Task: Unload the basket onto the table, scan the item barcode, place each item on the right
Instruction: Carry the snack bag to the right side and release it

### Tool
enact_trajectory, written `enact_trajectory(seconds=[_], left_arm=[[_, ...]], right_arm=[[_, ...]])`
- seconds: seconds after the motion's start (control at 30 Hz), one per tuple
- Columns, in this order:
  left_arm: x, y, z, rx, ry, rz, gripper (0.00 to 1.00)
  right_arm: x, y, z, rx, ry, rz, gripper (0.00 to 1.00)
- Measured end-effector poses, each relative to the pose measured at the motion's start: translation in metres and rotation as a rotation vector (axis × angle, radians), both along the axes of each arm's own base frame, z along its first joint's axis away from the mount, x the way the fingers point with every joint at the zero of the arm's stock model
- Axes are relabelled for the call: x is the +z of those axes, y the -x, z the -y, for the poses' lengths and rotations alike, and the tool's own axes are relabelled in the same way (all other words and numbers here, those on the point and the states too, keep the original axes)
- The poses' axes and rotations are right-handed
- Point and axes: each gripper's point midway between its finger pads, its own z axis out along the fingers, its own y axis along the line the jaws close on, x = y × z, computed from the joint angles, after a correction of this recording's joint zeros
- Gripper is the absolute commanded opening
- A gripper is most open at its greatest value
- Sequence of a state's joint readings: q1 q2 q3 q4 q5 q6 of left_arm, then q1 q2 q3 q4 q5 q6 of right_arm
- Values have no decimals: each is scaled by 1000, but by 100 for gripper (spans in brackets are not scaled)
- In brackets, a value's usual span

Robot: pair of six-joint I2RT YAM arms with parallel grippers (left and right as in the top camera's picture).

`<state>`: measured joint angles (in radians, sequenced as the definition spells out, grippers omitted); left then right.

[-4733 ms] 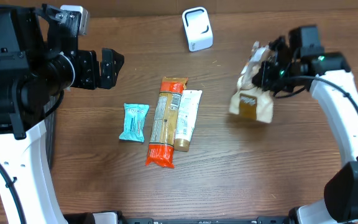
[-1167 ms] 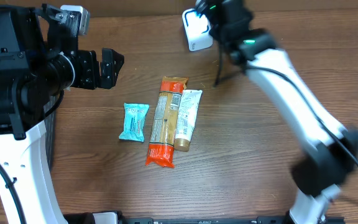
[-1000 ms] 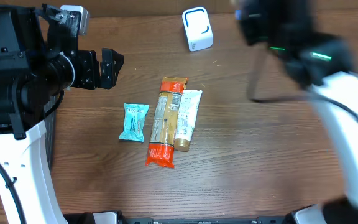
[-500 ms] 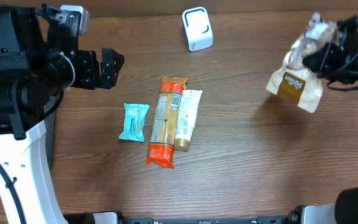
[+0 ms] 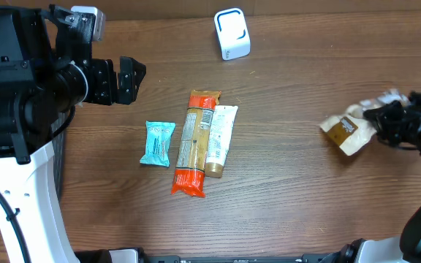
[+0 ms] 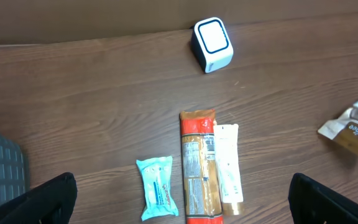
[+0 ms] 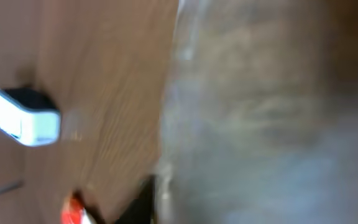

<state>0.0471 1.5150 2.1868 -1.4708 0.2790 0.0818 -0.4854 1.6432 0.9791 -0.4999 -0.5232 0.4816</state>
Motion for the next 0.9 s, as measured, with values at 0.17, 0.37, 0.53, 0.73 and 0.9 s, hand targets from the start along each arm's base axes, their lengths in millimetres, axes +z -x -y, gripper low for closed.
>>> enact_trajectory(seconds=[0.17,0.37,0.53,0.73,0.9], left_arm=[[0,0,0,0,0,0,100],[0,0,0,0,0,0,100],[0,0,0,0,0,0,99],[0,0,0,0,0,0,100],[0,0,0,0,0,0,100]], right_arm=[[-7,12,1,-21,-17,-60,100],[-6,39,-17,15,-92,-192,100],[48,30,-18,90,-68,-201,100],[114,3,-40,232,38,-89,100],[116,-5,-73,339,67,-61,100]])
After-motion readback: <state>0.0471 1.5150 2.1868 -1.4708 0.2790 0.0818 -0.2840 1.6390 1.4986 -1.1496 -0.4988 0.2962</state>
